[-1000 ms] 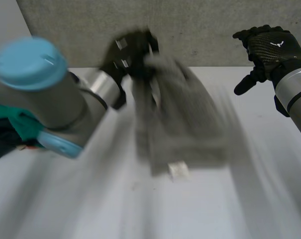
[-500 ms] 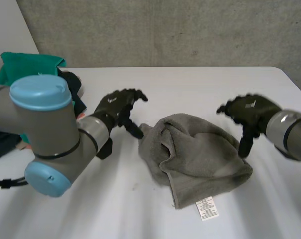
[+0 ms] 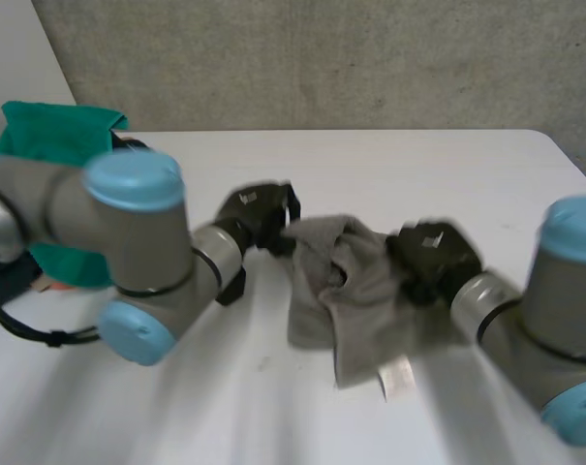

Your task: Fold the laundry.

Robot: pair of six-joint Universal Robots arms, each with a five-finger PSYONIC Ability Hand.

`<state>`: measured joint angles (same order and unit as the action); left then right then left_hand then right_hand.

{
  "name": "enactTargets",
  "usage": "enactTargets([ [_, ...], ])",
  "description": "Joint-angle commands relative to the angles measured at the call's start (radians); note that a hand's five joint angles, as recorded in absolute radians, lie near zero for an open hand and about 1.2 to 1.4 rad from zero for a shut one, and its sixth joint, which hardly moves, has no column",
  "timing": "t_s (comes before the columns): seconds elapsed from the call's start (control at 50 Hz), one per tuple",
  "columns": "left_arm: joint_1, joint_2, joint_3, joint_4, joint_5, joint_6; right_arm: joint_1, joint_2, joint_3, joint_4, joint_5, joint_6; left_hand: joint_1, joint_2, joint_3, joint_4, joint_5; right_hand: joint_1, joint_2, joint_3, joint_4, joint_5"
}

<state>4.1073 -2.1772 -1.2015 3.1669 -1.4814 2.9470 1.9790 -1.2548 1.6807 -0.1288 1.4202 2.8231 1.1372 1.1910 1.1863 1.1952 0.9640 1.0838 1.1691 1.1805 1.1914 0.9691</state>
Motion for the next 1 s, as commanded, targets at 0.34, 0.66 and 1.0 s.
enactTargets([
  [0.34, 0.057, 0.236, -0.129, -0.067, -0.003, 0.252, -0.209, 0.038, -0.426, 0.377, -0.281, -0.083, 0.259, 0.205, 0.21, 0.201, 0.258, 0.312, 0.227, 0.216, 0.205, 0.253],
  [0.66, 0.12, -0.178, 0.273, 0.054, -0.023, 0.443, -0.088, 0.354, -0.562, 0.055, 0.023, -0.249, -0.841, -0.895, -0.89, -0.899, -0.842, -0.909, -0.995, -1.006, -1.017, -0.969],
  [1.0, 0.025, 0.347, -0.384, 0.05, -0.057, 0.434, -0.095, 0.057, -0.261, 0.36, 0.072, -0.131, -0.671, -0.725, -0.72, -0.729, -0.673, -0.823, -0.908, -0.92, -0.931, -0.883],
])
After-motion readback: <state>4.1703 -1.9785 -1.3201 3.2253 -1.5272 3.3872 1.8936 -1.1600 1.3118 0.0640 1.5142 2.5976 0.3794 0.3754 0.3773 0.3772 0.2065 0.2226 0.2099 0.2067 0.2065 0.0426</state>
